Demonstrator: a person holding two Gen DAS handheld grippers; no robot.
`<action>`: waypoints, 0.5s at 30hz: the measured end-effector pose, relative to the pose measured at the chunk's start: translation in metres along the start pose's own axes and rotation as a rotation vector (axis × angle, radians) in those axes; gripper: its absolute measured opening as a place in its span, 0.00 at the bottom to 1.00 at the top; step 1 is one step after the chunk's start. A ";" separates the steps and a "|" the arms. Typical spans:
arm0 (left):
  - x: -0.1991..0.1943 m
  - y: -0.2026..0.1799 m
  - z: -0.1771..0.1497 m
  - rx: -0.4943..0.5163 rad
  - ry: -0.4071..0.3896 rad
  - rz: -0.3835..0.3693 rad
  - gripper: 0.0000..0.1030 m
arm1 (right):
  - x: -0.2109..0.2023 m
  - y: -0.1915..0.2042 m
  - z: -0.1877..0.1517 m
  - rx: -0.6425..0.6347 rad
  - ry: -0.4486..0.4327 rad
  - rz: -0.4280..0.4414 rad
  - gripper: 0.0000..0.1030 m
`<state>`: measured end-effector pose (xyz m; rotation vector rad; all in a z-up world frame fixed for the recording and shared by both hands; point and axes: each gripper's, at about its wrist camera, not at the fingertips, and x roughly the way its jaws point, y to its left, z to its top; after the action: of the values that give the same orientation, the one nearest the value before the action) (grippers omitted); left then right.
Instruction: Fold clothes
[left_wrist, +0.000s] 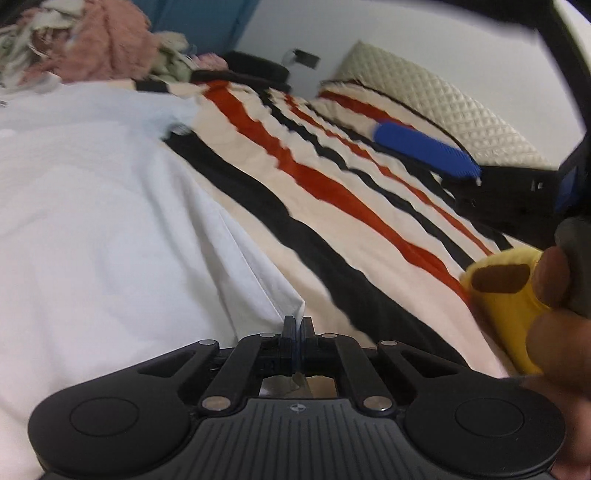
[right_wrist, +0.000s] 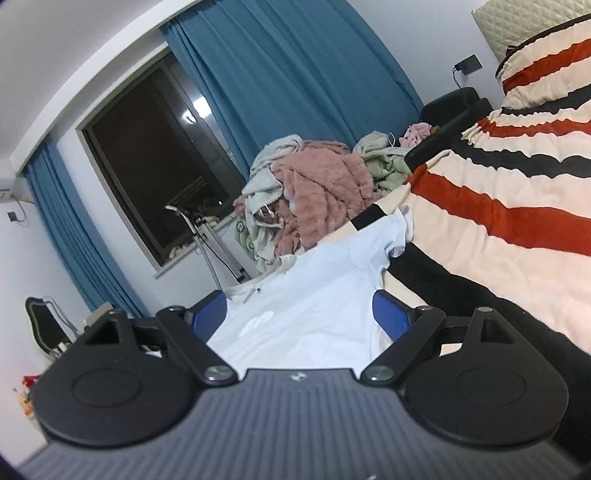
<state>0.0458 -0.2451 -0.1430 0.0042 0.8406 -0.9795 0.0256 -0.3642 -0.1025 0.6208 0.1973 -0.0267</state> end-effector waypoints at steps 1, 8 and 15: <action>0.008 -0.005 -0.001 0.009 0.008 0.008 0.02 | 0.002 -0.001 0.000 0.000 0.007 -0.007 0.85; 0.004 0.006 0.001 -0.045 -0.006 0.073 0.70 | 0.005 0.003 -0.002 -0.055 0.013 -0.049 0.85; -0.058 0.040 0.017 -0.044 -0.106 0.264 0.88 | 0.002 0.021 -0.006 -0.168 -0.022 -0.046 0.85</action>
<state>0.0691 -0.1856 -0.1092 0.0247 0.7430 -0.7071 0.0278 -0.3434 -0.0959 0.4487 0.1908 -0.0606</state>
